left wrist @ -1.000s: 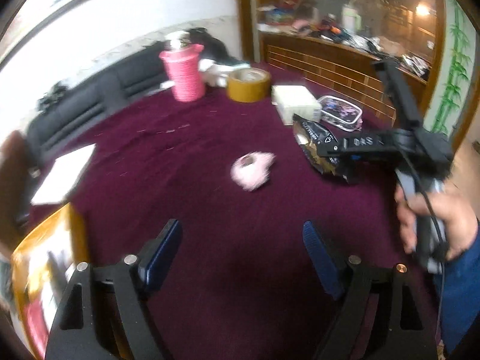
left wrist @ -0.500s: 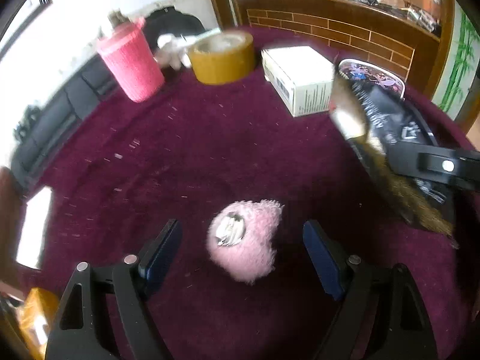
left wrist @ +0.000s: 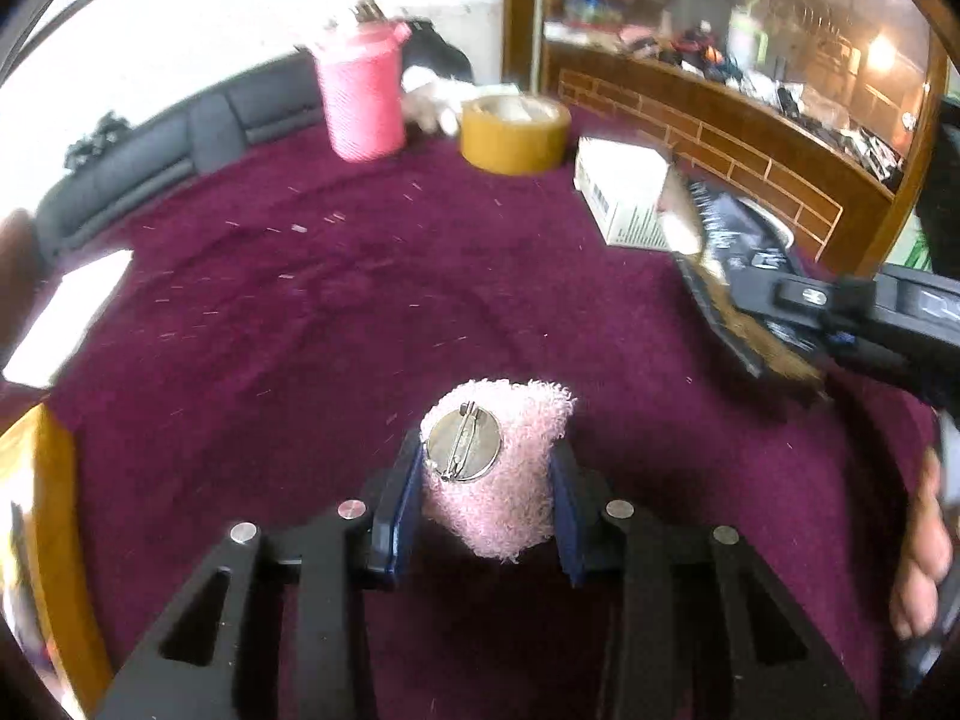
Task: Organize objects
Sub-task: 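Carry the snack bag and pink keychain into the tray and open both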
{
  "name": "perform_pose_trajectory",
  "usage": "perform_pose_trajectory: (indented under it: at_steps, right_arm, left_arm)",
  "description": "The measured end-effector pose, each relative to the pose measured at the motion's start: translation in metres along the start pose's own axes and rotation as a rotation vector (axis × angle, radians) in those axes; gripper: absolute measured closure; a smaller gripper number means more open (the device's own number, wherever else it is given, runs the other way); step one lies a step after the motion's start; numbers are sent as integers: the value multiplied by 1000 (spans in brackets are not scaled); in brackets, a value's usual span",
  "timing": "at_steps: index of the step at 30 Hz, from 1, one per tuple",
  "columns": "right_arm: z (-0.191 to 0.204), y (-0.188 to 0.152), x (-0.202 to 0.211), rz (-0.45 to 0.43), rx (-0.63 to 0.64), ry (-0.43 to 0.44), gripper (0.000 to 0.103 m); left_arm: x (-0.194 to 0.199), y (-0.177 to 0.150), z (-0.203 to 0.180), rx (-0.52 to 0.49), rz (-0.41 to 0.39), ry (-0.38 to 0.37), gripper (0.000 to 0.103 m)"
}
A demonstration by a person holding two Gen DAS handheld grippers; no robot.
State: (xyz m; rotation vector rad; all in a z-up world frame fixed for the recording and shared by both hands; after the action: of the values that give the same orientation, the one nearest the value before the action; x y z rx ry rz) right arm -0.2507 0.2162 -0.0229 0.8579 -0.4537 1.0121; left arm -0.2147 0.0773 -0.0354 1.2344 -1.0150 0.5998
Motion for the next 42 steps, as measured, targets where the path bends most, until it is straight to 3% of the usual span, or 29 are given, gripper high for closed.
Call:
perform_pose_trajectory:
  at_steps: [7, 16, 25, 32, 42]
  right_arm:
    - [24, -10, -4, -5, 113, -24, 80]
    - [78, -54, -22, 81, 220, 28, 80]
    - [155, -98, -36, 150, 344, 82, 80]
    - [227, -131, -51, 201, 466, 104, 80]
    - [321, -168, -99, 281, 626, 101, 80]
  left_arm:
    - [59, -39, 14, 23, -85, 72, 70]
    - [123, -76, 56, 59, -183, 151, 69]
    - [154, -98, 99, 114, -238, 185, 69]
    - [171, -131, 154, 213, -267, 219, 69]
    - [167, -180, 228, 362, -242, 230, 69]
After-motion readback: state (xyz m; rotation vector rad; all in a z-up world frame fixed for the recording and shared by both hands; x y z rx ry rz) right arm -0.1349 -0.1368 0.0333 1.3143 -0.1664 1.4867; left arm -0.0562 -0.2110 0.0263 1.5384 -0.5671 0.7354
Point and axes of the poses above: each gripper's, at about its wrist camera, not at the fingertips, and x roughly against the way its jaws point, z to its left, y to its top, the point moved 10 cm from there along -x, roughly the way its jaws point, and after that the axes turned 11 degrees about z, right-handed, at the moved point
